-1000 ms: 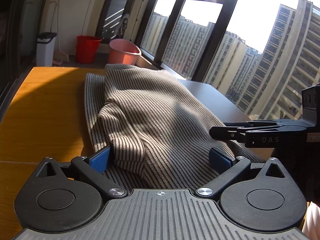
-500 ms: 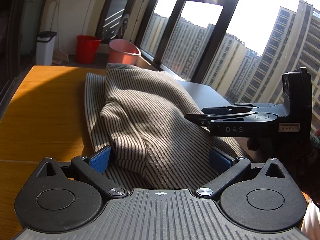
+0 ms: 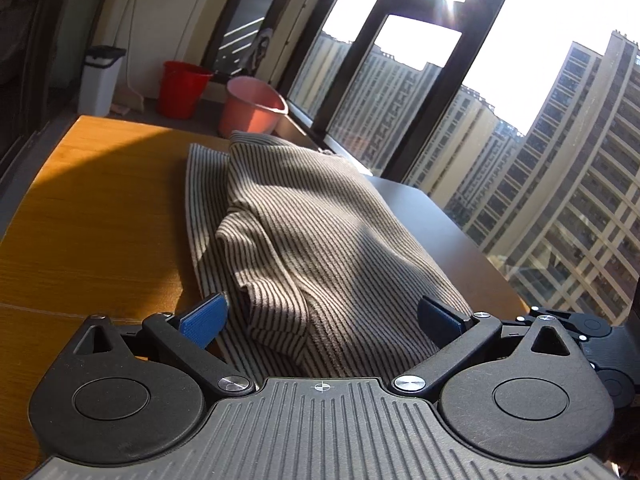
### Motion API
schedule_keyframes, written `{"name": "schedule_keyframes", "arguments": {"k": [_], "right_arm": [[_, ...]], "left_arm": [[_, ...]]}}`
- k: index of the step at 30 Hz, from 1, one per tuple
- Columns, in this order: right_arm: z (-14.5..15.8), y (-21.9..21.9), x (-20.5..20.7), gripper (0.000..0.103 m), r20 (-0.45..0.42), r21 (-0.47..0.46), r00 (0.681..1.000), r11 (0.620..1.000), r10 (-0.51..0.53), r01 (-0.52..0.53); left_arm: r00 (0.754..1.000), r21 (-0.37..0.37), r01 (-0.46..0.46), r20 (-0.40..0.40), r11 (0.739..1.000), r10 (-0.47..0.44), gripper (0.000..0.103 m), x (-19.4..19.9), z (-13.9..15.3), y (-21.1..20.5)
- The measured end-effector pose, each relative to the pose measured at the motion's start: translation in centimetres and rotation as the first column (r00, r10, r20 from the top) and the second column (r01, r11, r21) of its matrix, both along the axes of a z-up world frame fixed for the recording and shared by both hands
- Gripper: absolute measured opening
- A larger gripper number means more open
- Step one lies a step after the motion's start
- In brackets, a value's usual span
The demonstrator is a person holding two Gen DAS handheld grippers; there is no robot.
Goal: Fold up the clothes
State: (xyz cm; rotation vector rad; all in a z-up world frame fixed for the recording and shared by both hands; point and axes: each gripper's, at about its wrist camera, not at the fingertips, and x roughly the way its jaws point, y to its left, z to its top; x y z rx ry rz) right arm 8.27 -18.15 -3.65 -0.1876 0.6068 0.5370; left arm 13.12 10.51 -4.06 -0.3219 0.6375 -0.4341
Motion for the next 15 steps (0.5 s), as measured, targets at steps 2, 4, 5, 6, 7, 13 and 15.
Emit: {"name": "schedule_keyframes", "arguments": {"k": [2, 4, 5, 6, 7, 13, 15], "right_arm": [[1.4, 0.1, -0.8, 0.064, 0.030, -0.035, 0.998, 0.998, 0.047, -0.046], [2.5, 0.6, -2.1, 0.080, 0.065, -0.080, 0.987, 0.986, 0.150, -0.144], [2.5, 1.3, -2.6, 0.081, 0.070, -0.110, 0.978, 0.976, 0.198, -0.189], [2.3, 2.1, -3.2, 0.081, 0.072, -0.142, 0.967, 0.962, 0.245, -0.233], [2.2, 2.9, -3.7, 0.081, 0.072, -0.174, 0.954, 0.945, 0.291, -0.275], [-0.9, 7.2, -5.7, 0.075, 0.144, -0.390, 0.876, 0.840, 0.460, -0.377], [-0.1, 7.0, -3.5, 0.058, 0.031, -0.261, 0.920, 0.892, 0.391, -0.370]], "left_arm": [[1.000, 0.018, -0.019, 0.023, 1.000, 0.019, 0.103, -0.7, 1.1, 1.2], [0.998, 0.068, -0.034, 0.062, 0.997, 0.029, 0.103, -1.8, 2.5, 2.3], [0.997, 0.091, -0.036, 0.075, 0.995, 0.029, 0.103, -2.2, 3.0, 2.6], [0.996, 0.117, -0.037, 0.087, 0.992, 0.027, 0.103, -2.6, 3.5, 2.9], [0.995, 0.149, -0.035, 0.099, 0.988, 0.021, 0.103, -3.1, 3.9, 3.0], [0.983, 0.333, 0.060, 0.143, 0.941, -0.113, 0.103, -6.1, 5.5, 2.7], [0.972, 0.386, 0.113, 0.149, 0.916, -0.182, 0.103, -7.2, 5.7, 2.3]]}}
